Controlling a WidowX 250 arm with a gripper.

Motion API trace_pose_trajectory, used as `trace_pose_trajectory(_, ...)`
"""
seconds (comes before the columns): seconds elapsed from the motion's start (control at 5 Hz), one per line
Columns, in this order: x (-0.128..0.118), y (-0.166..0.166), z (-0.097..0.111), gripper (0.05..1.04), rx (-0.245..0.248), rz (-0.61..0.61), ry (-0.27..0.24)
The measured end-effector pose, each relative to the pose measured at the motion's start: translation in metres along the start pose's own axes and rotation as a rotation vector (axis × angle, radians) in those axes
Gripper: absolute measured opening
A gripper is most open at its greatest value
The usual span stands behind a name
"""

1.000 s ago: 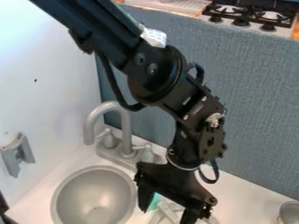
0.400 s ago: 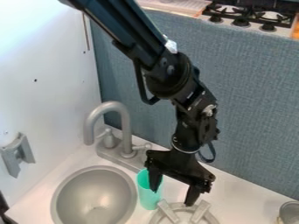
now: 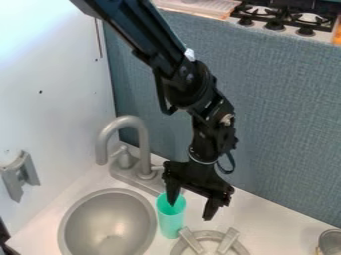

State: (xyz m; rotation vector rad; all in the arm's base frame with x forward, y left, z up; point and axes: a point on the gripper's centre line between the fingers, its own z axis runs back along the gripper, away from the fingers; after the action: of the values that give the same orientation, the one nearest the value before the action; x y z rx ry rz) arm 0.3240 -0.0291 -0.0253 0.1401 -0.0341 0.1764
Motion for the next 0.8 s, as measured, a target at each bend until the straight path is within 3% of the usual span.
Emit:
trace_pose_trajectory(0.2,0.006,0.006,-0.007,1.000,0.037,-0.010,0.018)
trace_pose_trajectory(0.8,0.009,-0.002,-0.030,1.000,0.022,-0.023,0.034)
